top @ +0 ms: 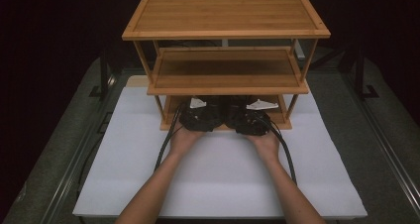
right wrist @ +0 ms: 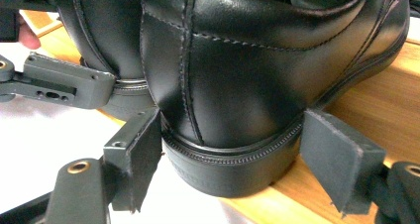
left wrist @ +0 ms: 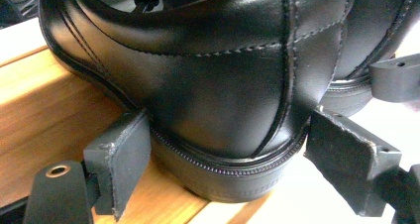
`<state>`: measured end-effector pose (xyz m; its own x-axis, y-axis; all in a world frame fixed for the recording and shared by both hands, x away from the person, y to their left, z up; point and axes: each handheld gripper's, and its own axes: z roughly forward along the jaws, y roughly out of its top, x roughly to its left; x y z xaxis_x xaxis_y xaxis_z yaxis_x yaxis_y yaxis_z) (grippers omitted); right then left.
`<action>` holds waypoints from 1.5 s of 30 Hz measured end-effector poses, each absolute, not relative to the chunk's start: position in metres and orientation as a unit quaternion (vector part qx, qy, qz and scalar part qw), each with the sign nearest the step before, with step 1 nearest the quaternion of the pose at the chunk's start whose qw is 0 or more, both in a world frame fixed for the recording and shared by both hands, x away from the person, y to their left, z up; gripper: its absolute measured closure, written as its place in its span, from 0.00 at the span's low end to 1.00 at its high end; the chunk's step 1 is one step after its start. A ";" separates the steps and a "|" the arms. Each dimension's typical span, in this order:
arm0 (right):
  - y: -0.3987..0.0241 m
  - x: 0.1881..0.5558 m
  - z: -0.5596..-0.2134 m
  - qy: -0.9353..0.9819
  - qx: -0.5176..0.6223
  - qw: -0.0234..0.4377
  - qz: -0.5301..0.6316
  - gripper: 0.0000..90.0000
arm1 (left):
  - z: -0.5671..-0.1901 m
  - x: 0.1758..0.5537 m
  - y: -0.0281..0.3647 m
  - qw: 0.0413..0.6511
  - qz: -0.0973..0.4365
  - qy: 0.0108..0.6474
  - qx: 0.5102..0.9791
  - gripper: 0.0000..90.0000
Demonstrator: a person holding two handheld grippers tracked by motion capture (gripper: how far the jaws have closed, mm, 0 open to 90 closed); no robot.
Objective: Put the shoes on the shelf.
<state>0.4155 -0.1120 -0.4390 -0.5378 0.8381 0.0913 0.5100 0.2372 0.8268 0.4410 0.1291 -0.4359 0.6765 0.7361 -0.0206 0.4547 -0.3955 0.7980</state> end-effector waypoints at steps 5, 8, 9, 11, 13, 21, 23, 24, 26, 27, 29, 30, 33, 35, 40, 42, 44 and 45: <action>-0.112 0.423 -0.440 0.763 0.441 0.194 0.431 0.28 | -0.437 0.446 0.126 0.409 0.175 0.375 0.813 0.20; -0.113 0.426 -0.441 0.760 0.453 0.185 0.427 0.28 | -0.435 0.455 0.130 0.384 0.202 0.334 0.837 0.20; -0.115 0.430 -0.442 0.765 0.438 0.197 0.430 0.28 | -0.435 0.456 0.129 0.385 0.202 0.337 0.835 0.20; -0.115 0.432 -0.442 0.766 0.437 0.197 0.429 0.28 | -0.436 0.456 0.128 0.386 0.203 0.339 0.834 0.20; -0.116 0.432 -0.443 0.766 0.433 0.200 0.431 0.28 | -0.437 0.456 0.129 0.386 0.204 0.337 0.834 0.20; -0.117 0.434 -0.444 0.765 0.436 0.196 0.432 0.28 | -0.437 0.459 0.129 0.384 0.211 0.328 0.837 0.20; -0.118 0.435 -0.444 0.765 0.437 0.195 0.432 0.28 | -0.437 0.459 0.130 0.382 0.213 0.324 0.839 0.20; -0.118 0.435 -0.444 0.764 0.438 0.195 0.432 0.27 | -0.437 0.459 0.130 0.383 0.212 0.327 0.838 0.20; -0.118 0.435 -0.444 0.764 0.440 0.192 0.431 0.27 | -0.436 0.461 0.133 0.378 0.216 0.313 0.844 0.20; -0.118 0.434 -0.443 0.763 0.442 0.190 0.431 0.28 | -0.439 0.455 0.127 0.412 0.180 0.367 0.814 0.20; -0.120 0.434 -0.442 0.762 0.443 0.189 0.433 0.28 | -0.434 0.462 0.139 0.382 0.211 0.311 0.844 0.20; -0.121 0.433 -0.441 0.761 0.444 0.188 0.434 0.28 | -0.433 0.462 0.140 0.380 0.212 0.313 0.844 0.20; -0.127 0.431 -0.437 0.758 0.445 0.181 0.442 0.25 | -0.434 0.451 0.136 0.420 0.164 0.376 0.810 0.19; -0.129 0.429 -0.434 0.756 0.446 0.178 0.444 0.23 | -0.431 0.450 0.139 0.422 0.165 0.375 0.809 0.19; -0.135 0.425 -0.428 0.762 0.446 0.164 0.441 0.15 | -0.424 0.446 0.147 0.417 0.173 0.352 0.820 0.16; -0.137 0.421 -0.424 0.759 0.451 0.163 0.440 0.15 | -0.422 0.442 0.152 0.412 0.174 0.344 0.826 0.16; -0.138 0.418 -0.421 0.764 0.448 0.168 0.433 0.14 | -0.422 0.435 0.153 0.424 0.153 0.364 0.815 0.15; -0.139 0.417 -0.419 0.767 0.444 0.165 0.433 0.12 | -0.420 0.433 0.156 0.420 0.154 0.361 0.818 0.14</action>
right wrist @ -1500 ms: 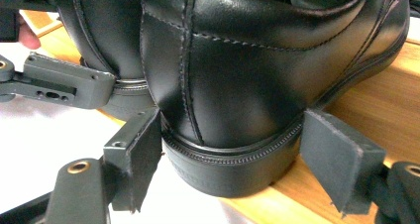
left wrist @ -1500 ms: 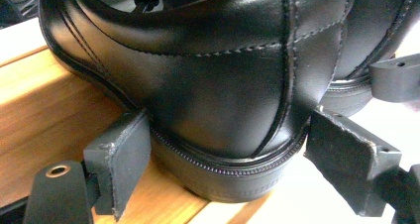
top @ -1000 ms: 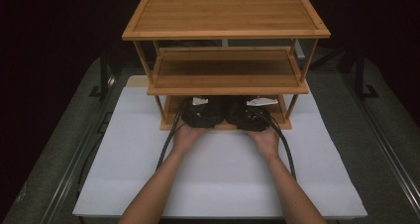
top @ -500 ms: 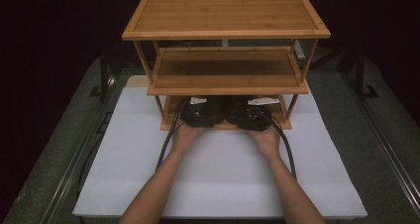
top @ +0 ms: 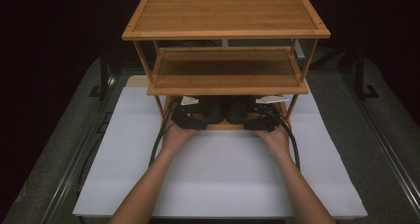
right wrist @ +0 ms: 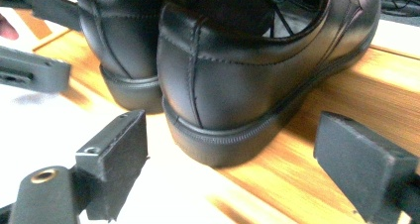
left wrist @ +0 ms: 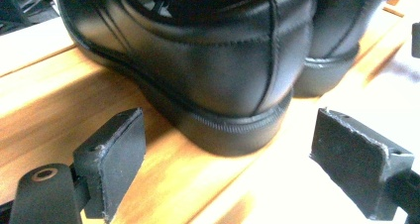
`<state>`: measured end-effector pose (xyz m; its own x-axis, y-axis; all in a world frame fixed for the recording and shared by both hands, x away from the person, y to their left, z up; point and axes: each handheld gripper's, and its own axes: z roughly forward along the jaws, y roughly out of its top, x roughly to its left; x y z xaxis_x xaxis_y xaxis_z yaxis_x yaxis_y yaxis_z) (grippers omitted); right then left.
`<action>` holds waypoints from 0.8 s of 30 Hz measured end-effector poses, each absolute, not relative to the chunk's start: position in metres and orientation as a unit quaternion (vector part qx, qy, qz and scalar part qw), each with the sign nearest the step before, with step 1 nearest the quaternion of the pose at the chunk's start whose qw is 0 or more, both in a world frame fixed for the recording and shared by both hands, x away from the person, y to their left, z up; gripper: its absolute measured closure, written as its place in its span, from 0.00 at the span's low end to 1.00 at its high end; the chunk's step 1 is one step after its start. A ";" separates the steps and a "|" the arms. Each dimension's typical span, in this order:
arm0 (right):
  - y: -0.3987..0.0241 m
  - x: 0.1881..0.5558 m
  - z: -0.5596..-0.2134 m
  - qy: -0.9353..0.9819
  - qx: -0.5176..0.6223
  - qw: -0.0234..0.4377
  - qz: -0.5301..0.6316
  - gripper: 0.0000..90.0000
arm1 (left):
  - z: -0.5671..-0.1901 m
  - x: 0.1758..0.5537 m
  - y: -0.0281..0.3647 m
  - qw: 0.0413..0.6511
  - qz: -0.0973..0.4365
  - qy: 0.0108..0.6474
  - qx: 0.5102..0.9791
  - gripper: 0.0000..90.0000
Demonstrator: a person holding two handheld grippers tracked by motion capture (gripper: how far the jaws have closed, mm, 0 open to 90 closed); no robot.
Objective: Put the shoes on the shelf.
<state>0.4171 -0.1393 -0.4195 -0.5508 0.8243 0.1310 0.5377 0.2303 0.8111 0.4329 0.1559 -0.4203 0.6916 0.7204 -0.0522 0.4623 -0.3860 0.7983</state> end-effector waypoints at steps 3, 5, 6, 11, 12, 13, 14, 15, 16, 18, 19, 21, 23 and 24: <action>-0.143 0.411 -0.417 0.772 0.439 0.167 0.428 0.08 | -0.417 0.425 0.163 0.411 0.155 0.355 0.825 0.12; -0.147 0.407 -0.415 0.772 0.438 0.169 0.429 0.06 | -0.414 0.421 0.169 0.407 0.161 0.345 0.831 0.12; -0.150 0.404 -0.414 0.771 0.439 0.168 0.429 0.06 | -0.414 0.417 0.171 0.409 0.152 0.354 0.827 0.12; -0.167 0.388 -0.412 0.768 0.437 0.174 0.435 0.06 | -0.410 0.403 0.187 0.401 0.159 0.345 0.834 0.12; -0.170 0.385 -0.411 0.768 0.435 0.177 0.435 0.06 | -0.409 0.400 0.190 0.402 0.160 0.345 0.833 0.12; -0.173 0.381 -0.410 0.767 0.436 0.177 0.436 0.06 | -0.408 0.398 0.194 0.400 0.161 0.344 0.834 0.12; -0.176 0.378 -0.410 0.765 0.439 0.177 0.437 0.06 | -0.407 0.395 0.197 0.400 0.161 0.344 0.834 0.12; -0.180 0.375 -0.410 0.765 0.438 0.178 0.437 0.06 | -0.407 0.393 0.201 0.400 0.163 0.344 0.833 0.12; -0.183 0.371 -0.410 0.764 0.438 0.178 0.439 0.06 | -0.406 0.390 0.205 0.400 0.164 0.345 0.833 0.12; -0.191 0.364 -0.410 0.764 0.437 0.181 0.438 0.06 | -0.403 0.384 0.213 0.401 0.169 0.346 0.832 0.12; -0.194 0.361 -0.410 0.764 0.438 0.183 0.438 0.06 | -0.402 0.381 0.216 0.401 0.171 0.345 0.831 0.12; -0.202 0.353 -0.411 0.763 0.439 0.183 0.438 0.06 | -0.401 0.375 0.224 0.401 0.172 0.348 0.830 0.12; -0.210 0.346 -0.413 0.763 0.443 0.183 0.434 0.06 | -0.400 0.368 0.230 0.401 0.175 0.347 0.830 0.12; -0.214 0.343 -0.414 0.762 0.444 0.185 0.433 0.06 | -0.400 0.365 0.234 0.398 0.176 0.347 0.831 0.12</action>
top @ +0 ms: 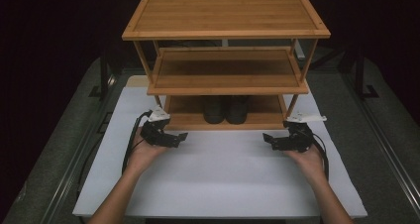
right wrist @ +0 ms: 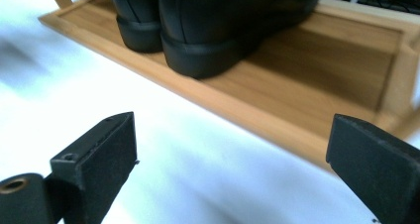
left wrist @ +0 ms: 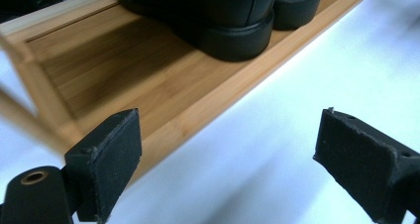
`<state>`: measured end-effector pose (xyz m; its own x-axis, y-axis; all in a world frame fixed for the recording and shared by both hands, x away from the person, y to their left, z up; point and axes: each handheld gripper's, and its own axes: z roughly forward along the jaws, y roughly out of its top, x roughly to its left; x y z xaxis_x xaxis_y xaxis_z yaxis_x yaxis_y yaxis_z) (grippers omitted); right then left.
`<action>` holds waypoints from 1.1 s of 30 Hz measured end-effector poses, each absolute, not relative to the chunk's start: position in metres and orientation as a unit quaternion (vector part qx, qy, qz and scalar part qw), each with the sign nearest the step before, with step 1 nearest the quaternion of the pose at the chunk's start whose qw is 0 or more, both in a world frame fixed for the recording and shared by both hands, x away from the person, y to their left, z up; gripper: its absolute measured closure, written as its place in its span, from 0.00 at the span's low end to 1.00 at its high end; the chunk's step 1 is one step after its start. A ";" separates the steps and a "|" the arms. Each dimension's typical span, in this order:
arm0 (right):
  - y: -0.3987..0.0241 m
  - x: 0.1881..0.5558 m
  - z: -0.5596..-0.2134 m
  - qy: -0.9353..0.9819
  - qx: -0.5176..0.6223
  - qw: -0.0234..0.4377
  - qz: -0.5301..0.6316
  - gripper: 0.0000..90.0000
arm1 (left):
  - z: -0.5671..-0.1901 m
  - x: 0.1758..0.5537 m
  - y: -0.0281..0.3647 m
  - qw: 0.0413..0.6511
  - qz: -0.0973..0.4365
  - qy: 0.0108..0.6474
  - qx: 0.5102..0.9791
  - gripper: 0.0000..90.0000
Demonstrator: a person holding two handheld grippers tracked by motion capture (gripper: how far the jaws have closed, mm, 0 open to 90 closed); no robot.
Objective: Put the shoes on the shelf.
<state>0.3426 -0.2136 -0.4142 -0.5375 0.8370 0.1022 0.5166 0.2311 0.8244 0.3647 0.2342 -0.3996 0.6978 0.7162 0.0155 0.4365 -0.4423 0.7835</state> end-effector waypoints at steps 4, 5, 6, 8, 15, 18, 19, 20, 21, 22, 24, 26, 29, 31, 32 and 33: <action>-0.227 0.329 -0.420 0.762 0.449 0.189 0.425 0.06 | -0.402 0.352 0.246 0.392 0.177 0.347 0.834 0.12; -0.230 0.326 -0.421 0.763 0.451 0.189 0.422 0.06 | -0.402 0.348 0.249 0.389 0.178 0.347 0.835 0.12; -0.233 0.323 -0.422 0.763 0.452 0.191 0.421 0.06 | -0.403 0.345 0.251 0.389 0.178 0.347 0.835 0.12; -0.239 0.316 -0.423 0.763 0.456 0.191 0.416 0.06 | -0.403 0.339 0.257 0.388 0.179 0.347 0.835 0.12; -0.256 0.295 -0.426 0.765 0.462 0.191 0.406 0.06 | -0.413 0.319 0.277 0.370 0.178 0.354 0.840 0.12; -0.262 0.287 -0.427 0.767 0.463 0.192 0.400 0.06 | -0.417 0.310 0.287 0.366 0.175 0.363 0.839 0.12; -0.264 0.284 -0.427 0.767 0.464 0.192 0.399 0.06 | -0.419 0.307 0.291 0.365 0.175 0.365 0.838 0.12; -0.266 0.281 -0.428 0.768 0.465 0.193 0.397 0.06 | -0.420 0.304 0.294 0.364 0.174 0.368 0.837 0.12; -0.268 0.279 -0.429 0.769 0.465 0.193 0.394 0.06 | -0.421 0.302 0.297 0.362 0.174 0.371 0.837 0.12; -0.269 0.276 -0.429 0.770 0.466 0.193 0.391 0.06 | -0.422 0.299 0.300 0.362 0.174 0.372 0.837 0.12; -0.273 0.270 -0.431 0.771 0.470 0.193 0.384 0.06 | -0.423 0.293 0.305 0.357 0.174 0.373 0.838 0.12; -0.276 0.265 -0.434 0.771 0.474 0.192 0.380 0.06 | -0.424 0.288 0.310 0.356 0.174 0.378 0.837 0.12; -0.281 0.259 -0.438 0.773 0.479 0.189 0.369 0.06 | -0.427 0.280 0.316 0.355 0.172 0.382 0.836 0.12; -0.284 0.256 -0.441 0.776 0.479 0.188 0.365 0.06 | -0.430 0.275 0.320 0.353 0.172 0.386 0.835 0.12; -0.285 0.254 -0.442 0.777 0.481 0.187 0.361 0.06 | -0.432 0.273 0.322 0.353 0.171 0.387 0.834 0.12; -0.286 0.253 -0.443 0.778 0.482 0.187 0.357 0.06 | -0.433 0.271 0.323 0.353 0.170 0.390 0.833 0.12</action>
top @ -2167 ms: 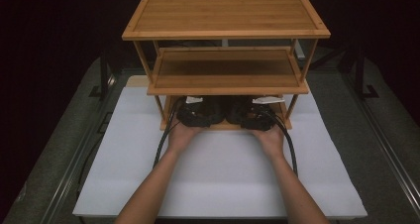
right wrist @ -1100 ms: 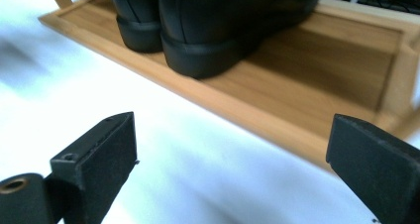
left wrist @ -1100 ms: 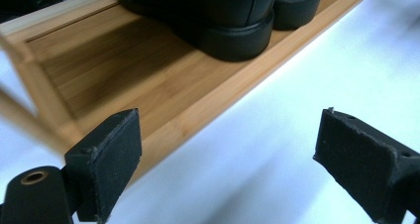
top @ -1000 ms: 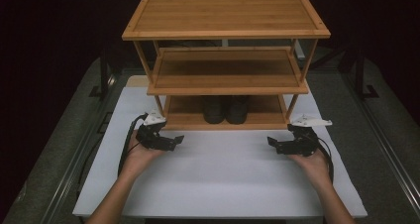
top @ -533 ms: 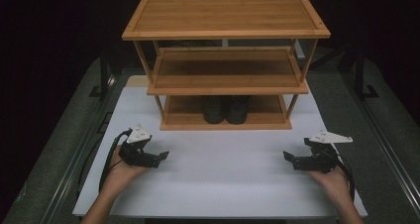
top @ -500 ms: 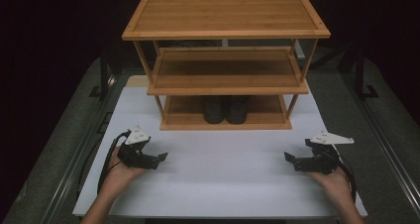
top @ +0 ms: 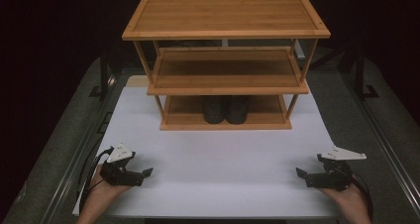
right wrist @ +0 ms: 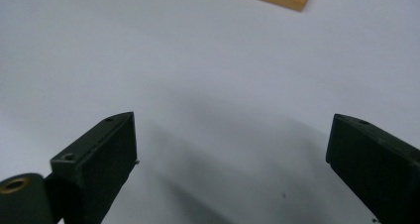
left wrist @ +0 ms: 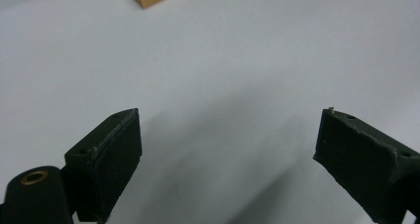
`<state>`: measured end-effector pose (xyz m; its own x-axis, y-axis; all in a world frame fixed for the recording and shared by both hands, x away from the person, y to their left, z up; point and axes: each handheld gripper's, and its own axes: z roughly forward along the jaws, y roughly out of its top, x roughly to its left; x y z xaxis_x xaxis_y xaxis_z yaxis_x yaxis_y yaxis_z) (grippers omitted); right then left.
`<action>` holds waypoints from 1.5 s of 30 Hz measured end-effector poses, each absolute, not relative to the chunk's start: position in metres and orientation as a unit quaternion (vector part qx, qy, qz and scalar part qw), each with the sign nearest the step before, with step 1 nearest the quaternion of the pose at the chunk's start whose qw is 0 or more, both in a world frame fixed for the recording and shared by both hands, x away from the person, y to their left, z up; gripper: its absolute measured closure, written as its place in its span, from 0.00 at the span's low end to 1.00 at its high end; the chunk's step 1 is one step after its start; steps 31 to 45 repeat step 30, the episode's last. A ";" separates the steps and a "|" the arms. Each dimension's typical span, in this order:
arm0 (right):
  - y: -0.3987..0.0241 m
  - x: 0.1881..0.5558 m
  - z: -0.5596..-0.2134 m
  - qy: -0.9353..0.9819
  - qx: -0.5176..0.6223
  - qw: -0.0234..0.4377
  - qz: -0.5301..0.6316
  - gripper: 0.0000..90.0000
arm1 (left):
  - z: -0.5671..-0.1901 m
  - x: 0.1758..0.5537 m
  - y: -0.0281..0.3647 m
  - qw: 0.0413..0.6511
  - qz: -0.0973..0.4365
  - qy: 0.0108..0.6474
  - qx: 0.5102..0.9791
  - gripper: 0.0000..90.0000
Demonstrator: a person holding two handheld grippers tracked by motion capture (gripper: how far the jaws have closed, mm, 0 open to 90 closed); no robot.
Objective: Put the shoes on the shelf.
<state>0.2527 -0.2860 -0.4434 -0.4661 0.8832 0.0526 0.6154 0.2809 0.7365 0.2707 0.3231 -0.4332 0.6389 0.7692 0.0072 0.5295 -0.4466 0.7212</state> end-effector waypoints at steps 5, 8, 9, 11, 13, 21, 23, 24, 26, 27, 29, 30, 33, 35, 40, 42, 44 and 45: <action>-0.291 0.246 -0.448 0.782 0.485 0.188 0.344 0.06 | -0.438 0.261 0.330 0.348 0.169 0.395 0.833 0.11; -0.294 0.242 -0.450 0.783 0.487 0.189 0.339 0.06 | -0.440 0.257 0.333 0.344 0.173 0.393 0.835 0.11; -0.295 0.241 -0.451 0.783 0.488 0.188 0.337 0.06 | -0.441 0.256 0.334 0.345 0.174 0.394 0.834 0.11; -0.296 0.240 -0.454 0.785 0.491 0.183 0.331 0.06 | -0.444 0.254 0.335 0.345 0.172 0.395 0.834 0.11; -0.296 0.238 -0.456 0.786 0.490 0.186 0.327 0.06 | -0.447 0.253 0.336 0.343 0.167 0.395 0.836 0.10; -0.294 0.237 -0.457 0.788 0.488 0.191 0.323 0.05 | -0.450 0.249 0.336 0.342 0.176 0.392 0.836 0.09; -0.294 0.237 -0.457 0.787 0.488 0.192 0.324 0.05 | -0.450 0.249 0.336 0.343 0.176 0.391 0.836 0.09; -0.294 0.237 -0.457 0.787 0.488 0.193 0.324 0.05 | -0.450 0.249 0.336 0.343 0.176 0.391 0.836 0.09; -0.294 0.237 -0.457 0.787 0.488 0.193 0.324 0.05 | -0.450 0.249 0.336 0.343 0.176 0.393 0.835 0.09; -0.294 0.237 -0.457 0.787 0.488 0.193 0.324 0.05 | -0.450 0.249 0.336 0.344 0.176 0.393 0.835 0.09; -0.294 0.237 -0.457 0.787 0.488 0.193 0.324 0.05 | -0.450 0.249 0.336 0.344 0.176 0.392 0.835 0.09; -0.294 0.236 -0.457 0.787 0.488 0.193 0.325 0.05 | -0.450 0.249 0.336 0.344 0.176 0.392 0.835 0.09; -0.294 0.236 -0.457 0.787 0.488 0.193 0.325 0.05 | -0.450 0.249 0.336 0.344 0.176 0.392 0.835 0.09; -0.294 0.236 -0.457 0.787 0.488 0.193 0.325 0.05 | -0.450 0.249 0.336 0.344 0.176 0.392 0.835 0.09; -0.294 0.236 -0.457 0.787 0.488 0.193 0.325 0.05 | -0.450 0.249 0.336 0.344 0.176 0.392 0.835 0.09; -0.294 0.236 -0.457 0.787 0.488 0.193 0.325 0.05 | -0.450 0.249 0.336 0.344 0.176 0.392 0.835 0.09; -0.294 0.236 -0.457 0.787 0.488 0.193 0.325 0.05 | -0.450 0.249 0.336 0.344 0.176 0.392 0.835 0.09; -0.294 0.236 -0.457 0.787 0.488 0.193 0.325 0.05 | -0.450 0.249 0.336 0.344 0.176 0.392 0.835 0.09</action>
